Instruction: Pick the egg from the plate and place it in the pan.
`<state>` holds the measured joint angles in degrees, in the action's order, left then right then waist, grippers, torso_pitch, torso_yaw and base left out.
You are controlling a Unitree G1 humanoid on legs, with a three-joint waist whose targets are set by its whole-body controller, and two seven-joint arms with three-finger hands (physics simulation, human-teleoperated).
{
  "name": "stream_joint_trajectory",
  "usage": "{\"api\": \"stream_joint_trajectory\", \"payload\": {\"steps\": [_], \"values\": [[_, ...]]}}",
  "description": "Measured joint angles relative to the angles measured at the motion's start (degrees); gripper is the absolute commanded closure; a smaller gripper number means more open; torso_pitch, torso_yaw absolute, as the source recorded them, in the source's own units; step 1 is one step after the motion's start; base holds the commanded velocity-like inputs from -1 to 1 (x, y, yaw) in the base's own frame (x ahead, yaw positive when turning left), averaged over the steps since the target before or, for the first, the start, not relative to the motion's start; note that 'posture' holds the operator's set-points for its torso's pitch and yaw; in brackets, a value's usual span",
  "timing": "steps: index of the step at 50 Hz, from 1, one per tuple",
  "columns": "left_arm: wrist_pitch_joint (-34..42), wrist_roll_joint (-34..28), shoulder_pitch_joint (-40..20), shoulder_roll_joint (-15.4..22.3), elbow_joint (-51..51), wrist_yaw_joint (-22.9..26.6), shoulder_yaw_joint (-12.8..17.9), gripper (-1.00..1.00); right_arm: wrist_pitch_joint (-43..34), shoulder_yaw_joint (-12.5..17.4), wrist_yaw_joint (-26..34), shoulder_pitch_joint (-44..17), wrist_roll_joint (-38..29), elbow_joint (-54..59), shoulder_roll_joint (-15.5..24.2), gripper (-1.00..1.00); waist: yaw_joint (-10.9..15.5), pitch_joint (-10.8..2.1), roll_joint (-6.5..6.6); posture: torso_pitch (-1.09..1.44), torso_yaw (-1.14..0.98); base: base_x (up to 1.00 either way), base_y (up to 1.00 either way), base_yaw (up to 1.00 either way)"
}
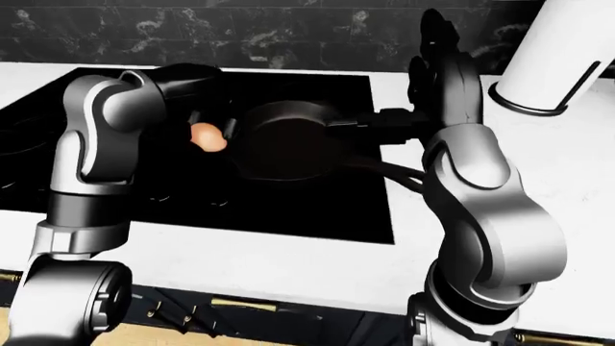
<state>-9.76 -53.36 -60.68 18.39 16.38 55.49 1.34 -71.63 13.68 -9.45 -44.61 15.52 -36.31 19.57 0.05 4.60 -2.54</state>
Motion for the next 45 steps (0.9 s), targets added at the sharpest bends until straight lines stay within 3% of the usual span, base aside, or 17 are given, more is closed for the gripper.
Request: {"api": "stream_joint_trajectory", "payload": {"steps": [8,18,36,40,45], "values": [[-0.19,0.22,-0.61,0.09,-0.08,-0.37,-0.06,1.00,0.57,-0.17,0.14,0.07,-0.37,0.03,-0.63,-1.00,-0.51,0.69,-0.20,0.00,0.00,0.00,0.00,0.00],[0.32,0.18,-1.19,0.42,0.43,-0.99,0.32,1.00,0.51,-0.03,0.41,0.10,-0.41,-0.35,0.01,-1.00,-0.79,0.70,0.73,0.00,0.00,0.00,0.00,0.00],[0.48,0.16,-2.04,0.59,1.47,-2.50,0.32,1.00,0.87,-0.17,0.69,-0.16,-0.70,-0.69,-0.17,-1.00,-0.83,0.59,0.69,0.00,0.00,0.00,0.00,-0.01],[0.82,-0.01,-2.37,1.29,2.62,-2.43,0.97,1.00,0.74,-1.13,1.04,-0.38,-0.29,-0.19,-0.50,-1.00,-0.39,-1.86,0.40,0.00,0.00,0.00,0.00,-0.91],[0.74,0.25,-3.44,0.94,2.40,-3.09,0.52,1.00,1.16,0.32,0.75,-0.74,-0.46,-1.04,-0.20,-1.00,-0.63,-1.90,1.60,0.00,0.00,0.00,0.00,-1.00]]}}
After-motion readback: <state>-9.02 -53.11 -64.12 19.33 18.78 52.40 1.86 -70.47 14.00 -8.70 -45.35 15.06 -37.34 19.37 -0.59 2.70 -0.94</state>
